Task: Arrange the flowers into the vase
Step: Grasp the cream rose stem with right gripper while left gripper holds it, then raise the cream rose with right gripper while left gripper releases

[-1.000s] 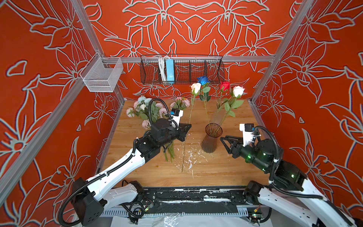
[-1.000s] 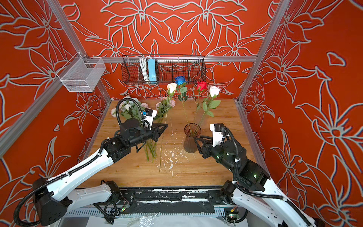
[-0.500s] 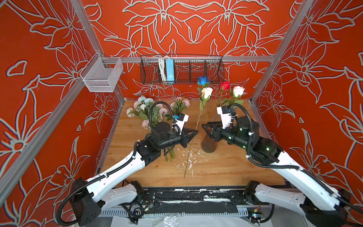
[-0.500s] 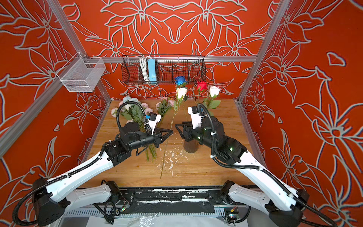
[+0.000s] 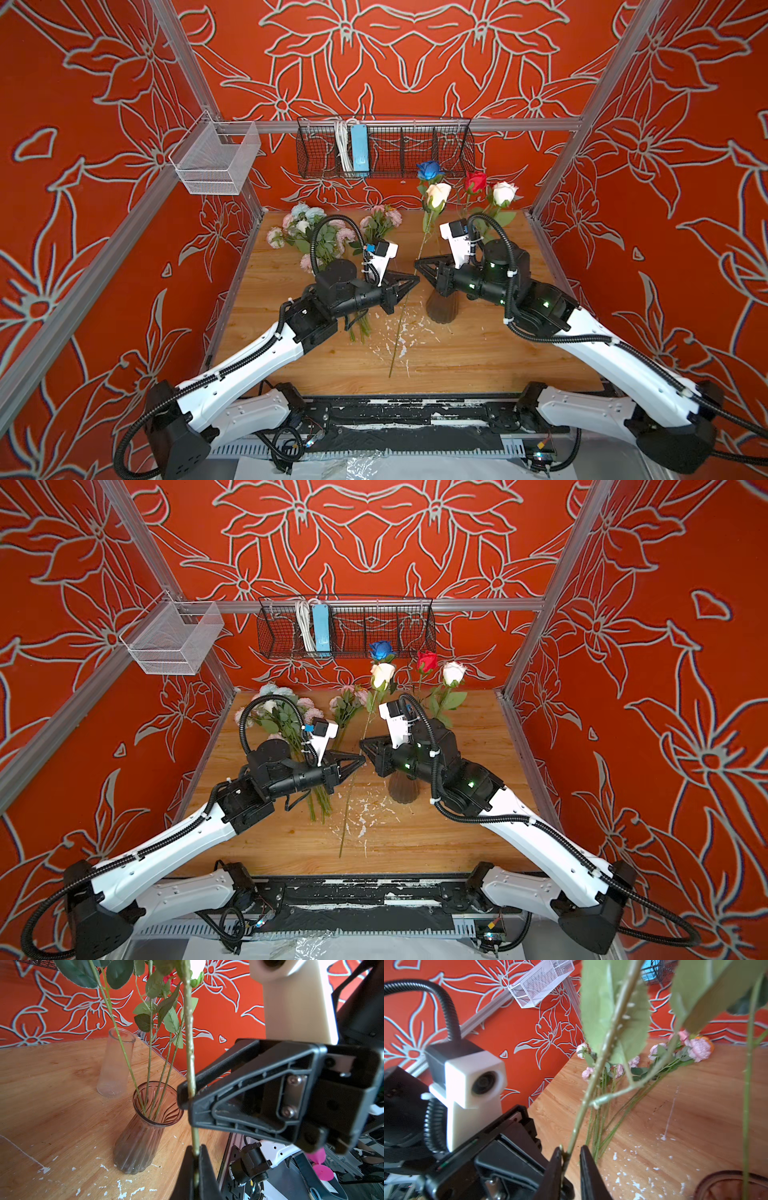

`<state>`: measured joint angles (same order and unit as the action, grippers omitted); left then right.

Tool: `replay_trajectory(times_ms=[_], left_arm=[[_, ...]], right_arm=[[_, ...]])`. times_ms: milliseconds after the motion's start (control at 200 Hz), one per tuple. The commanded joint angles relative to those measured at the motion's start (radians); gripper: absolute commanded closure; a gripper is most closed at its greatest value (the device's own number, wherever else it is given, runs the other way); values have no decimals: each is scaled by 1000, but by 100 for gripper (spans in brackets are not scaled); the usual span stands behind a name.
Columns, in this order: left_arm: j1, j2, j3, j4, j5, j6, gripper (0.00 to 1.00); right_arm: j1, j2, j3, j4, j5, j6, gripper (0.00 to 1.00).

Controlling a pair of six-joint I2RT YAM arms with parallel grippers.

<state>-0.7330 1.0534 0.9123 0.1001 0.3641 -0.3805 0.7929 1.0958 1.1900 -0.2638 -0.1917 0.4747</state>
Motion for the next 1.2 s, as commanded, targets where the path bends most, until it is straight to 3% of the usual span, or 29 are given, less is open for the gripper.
replay_trajectory(times_ms=[0,150,365,450,751,1016,1196], left_arm=[[-5,-10,2,48,31,10,100],[-5,-11,-2,50,14,4,100],[-5,-7,11,15,-21,-11,49],[-5,-29,0,7,-74,-9,37],[-4,-138,-57,-17,-389,-16,29],[-3,-124,-50,-33,-395,-24,28],[-3,-122,-53,-30,-395,-24,28]], right_arm=[[3,12,34,19,-14,1,91],[9,4,25,21,-4,-1,96],[23,-16,25,-22,61,-44,100],[24,-30,45,-47,106,-67,100],[24,-73,269,-106,307,-200,100],[25,-45,490,-111,469,-348,100],[24,-41,488,-44,627,-482,100]])
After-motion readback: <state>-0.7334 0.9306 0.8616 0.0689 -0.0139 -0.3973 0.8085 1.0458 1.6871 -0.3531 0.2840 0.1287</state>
